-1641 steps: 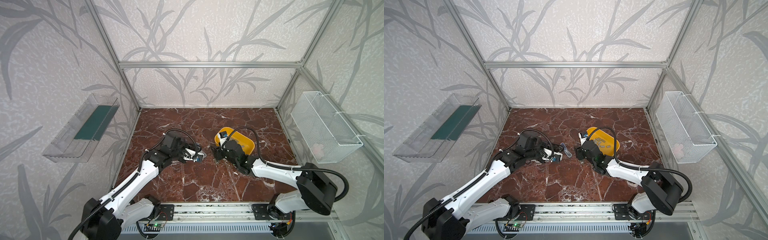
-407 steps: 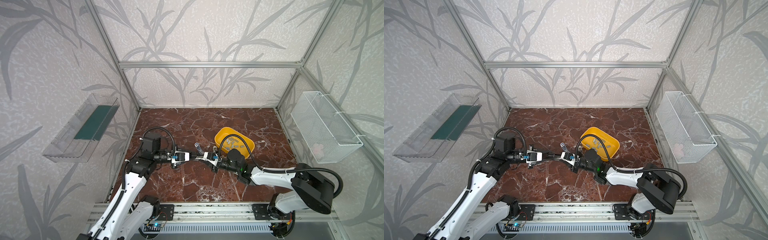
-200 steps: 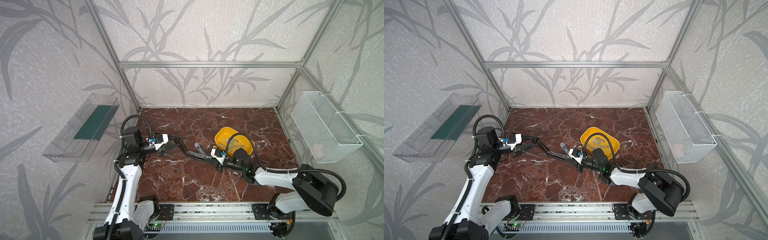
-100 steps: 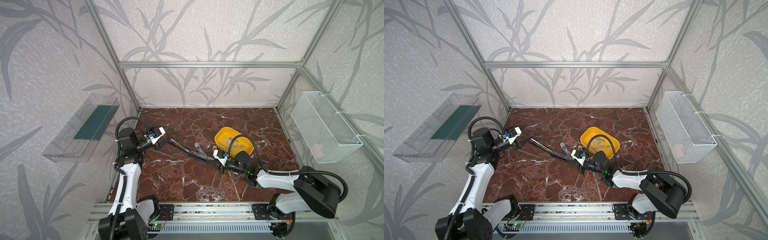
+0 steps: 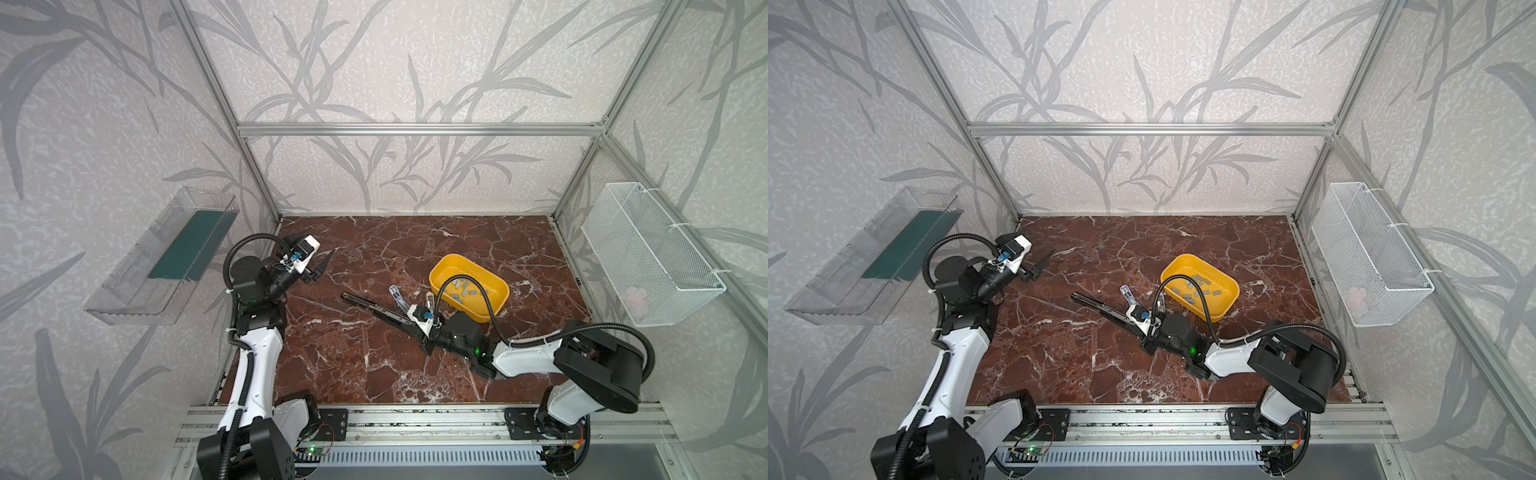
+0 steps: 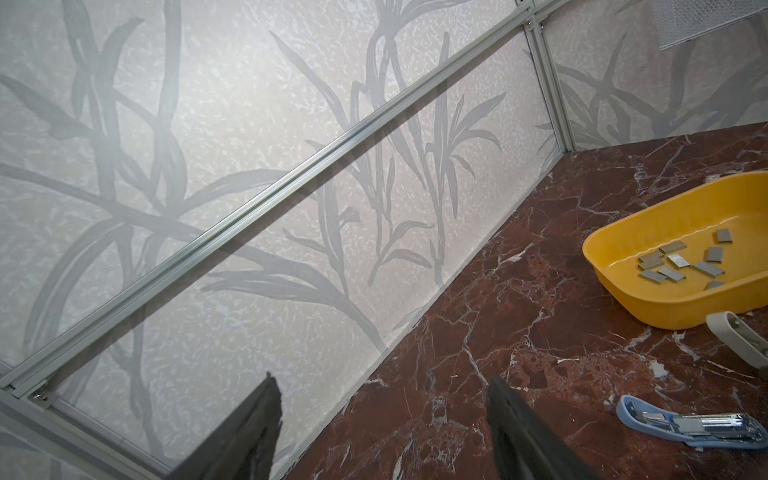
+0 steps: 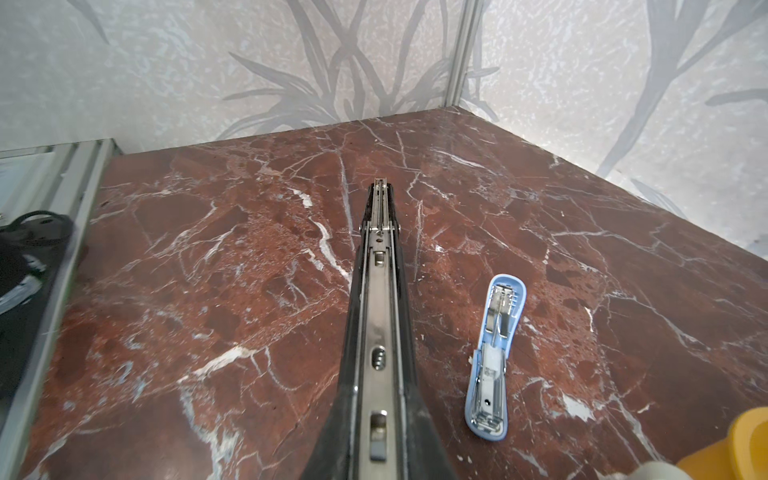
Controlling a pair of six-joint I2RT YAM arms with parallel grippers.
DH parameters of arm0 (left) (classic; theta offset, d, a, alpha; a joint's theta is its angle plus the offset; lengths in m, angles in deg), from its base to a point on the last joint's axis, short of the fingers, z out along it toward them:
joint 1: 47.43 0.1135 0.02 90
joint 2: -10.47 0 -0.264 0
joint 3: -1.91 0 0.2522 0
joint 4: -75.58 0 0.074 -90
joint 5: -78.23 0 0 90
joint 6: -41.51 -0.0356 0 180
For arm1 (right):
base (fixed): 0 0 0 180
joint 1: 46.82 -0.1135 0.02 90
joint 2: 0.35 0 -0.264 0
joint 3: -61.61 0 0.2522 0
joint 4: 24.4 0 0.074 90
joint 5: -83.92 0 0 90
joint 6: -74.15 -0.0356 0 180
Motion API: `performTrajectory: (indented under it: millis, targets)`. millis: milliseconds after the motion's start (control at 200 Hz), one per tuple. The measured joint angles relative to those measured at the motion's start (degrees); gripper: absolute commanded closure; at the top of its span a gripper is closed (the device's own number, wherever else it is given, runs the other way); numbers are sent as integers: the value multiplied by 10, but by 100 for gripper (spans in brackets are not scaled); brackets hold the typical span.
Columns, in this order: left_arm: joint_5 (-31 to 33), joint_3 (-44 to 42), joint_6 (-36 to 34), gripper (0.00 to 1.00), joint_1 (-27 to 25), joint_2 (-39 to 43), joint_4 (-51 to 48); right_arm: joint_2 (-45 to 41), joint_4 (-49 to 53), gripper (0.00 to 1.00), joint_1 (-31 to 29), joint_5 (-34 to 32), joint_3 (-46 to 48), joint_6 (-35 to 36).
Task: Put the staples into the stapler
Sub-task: 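Open the left gripper and draw it back while the right gripper lowers the stapler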
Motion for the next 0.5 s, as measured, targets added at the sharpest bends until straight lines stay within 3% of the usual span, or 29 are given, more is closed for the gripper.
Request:
performTrajectory:
  millis: [215,500]
  targets:
    - [57,0,32,17,-15,0,12,65,13,100,-32,-125,-65,-50]
    - [84,1,50,17,-35,-16,18,151,30,100,-35,-189,-130,-91]
